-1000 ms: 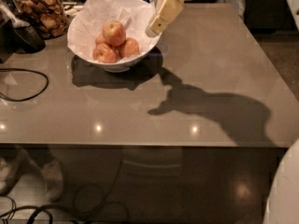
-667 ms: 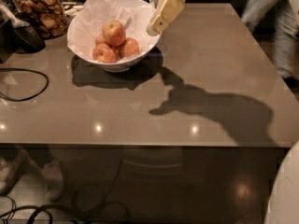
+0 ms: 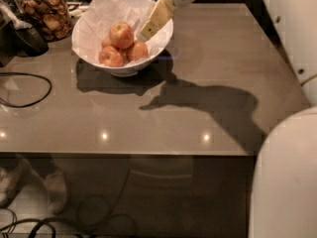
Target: Pick apple from white bowl
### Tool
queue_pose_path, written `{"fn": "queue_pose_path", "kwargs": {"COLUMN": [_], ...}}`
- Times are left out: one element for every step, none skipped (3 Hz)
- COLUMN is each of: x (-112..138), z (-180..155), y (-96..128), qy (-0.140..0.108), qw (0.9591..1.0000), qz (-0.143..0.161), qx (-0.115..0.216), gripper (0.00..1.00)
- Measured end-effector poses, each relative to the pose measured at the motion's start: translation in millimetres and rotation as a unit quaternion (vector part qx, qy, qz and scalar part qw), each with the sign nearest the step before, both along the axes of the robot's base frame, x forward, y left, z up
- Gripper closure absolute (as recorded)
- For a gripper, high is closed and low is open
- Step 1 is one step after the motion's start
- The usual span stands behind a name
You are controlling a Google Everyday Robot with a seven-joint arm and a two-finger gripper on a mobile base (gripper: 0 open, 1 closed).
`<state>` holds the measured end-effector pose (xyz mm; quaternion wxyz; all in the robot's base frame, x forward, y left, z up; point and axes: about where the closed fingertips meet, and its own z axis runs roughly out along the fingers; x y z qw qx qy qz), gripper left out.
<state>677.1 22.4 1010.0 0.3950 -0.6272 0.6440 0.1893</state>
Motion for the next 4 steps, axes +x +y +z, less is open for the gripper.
{"fn": "queue_pose_path", "kwargs": {"x": [14.8,24.4,31.8,45.9], "z": [-10.8,-18.4,-22.7,-33.0], "y": [14.3,20.8,23.1,26.6], "qy": [0.014,0.025,0.03,0.038], "qw": [0.9999,0.9996,0.9994,0.9991], "qz": [0.001,0.0,-0.003,0.0], "qx": [0.007,0.012,0.016,0.017], "gripper": [0.04,0.17,0.18,0.12]}}
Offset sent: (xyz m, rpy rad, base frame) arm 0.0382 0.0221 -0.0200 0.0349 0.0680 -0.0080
